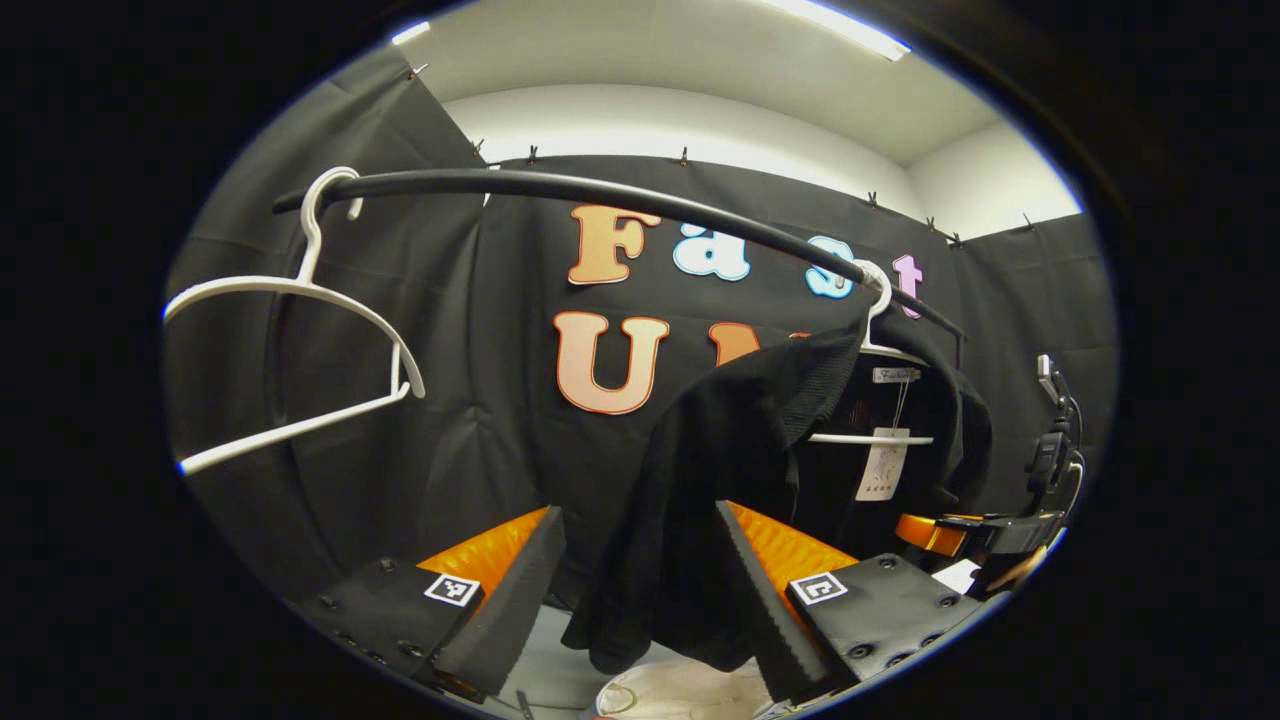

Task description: Grasp the clothes on the hanger with both hands and then place them into the laundry hamper below.

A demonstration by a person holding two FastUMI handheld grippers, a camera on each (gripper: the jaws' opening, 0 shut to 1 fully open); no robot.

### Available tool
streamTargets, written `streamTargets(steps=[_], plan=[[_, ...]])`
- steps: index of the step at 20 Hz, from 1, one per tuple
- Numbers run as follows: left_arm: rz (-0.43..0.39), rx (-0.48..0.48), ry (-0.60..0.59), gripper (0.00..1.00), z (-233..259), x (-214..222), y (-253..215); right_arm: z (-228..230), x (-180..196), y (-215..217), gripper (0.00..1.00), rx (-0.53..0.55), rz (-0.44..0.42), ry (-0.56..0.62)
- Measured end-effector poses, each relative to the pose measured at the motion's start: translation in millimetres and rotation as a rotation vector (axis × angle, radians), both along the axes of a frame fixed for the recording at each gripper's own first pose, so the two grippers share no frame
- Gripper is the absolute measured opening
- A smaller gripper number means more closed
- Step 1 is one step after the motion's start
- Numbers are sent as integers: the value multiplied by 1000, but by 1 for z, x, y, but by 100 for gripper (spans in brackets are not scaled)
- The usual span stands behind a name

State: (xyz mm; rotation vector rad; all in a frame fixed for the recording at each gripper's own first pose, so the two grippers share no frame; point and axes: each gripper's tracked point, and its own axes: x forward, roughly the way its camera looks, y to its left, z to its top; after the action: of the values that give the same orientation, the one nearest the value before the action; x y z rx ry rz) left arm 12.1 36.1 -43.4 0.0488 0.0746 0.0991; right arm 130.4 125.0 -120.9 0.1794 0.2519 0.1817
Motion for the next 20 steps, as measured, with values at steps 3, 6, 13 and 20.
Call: streamTargets(steps=[3, 6, 13, 20], plan=[[11, -1, -1, 93, -2, 6, -7, -5, 11, 8, 88, 25, 49, 21], [37, -3, 3, 97, -3, 11, -8, -7, 17, 13, 54, 3, 94, 18], [38, -33, 36, 93, -26, 20, -29, -4, 5, 15, 13, 23, 179, 16], [-43, -92, 70, 93, -69, 36, -63, 5, -14, 0, 5, 13, 232, -2]])
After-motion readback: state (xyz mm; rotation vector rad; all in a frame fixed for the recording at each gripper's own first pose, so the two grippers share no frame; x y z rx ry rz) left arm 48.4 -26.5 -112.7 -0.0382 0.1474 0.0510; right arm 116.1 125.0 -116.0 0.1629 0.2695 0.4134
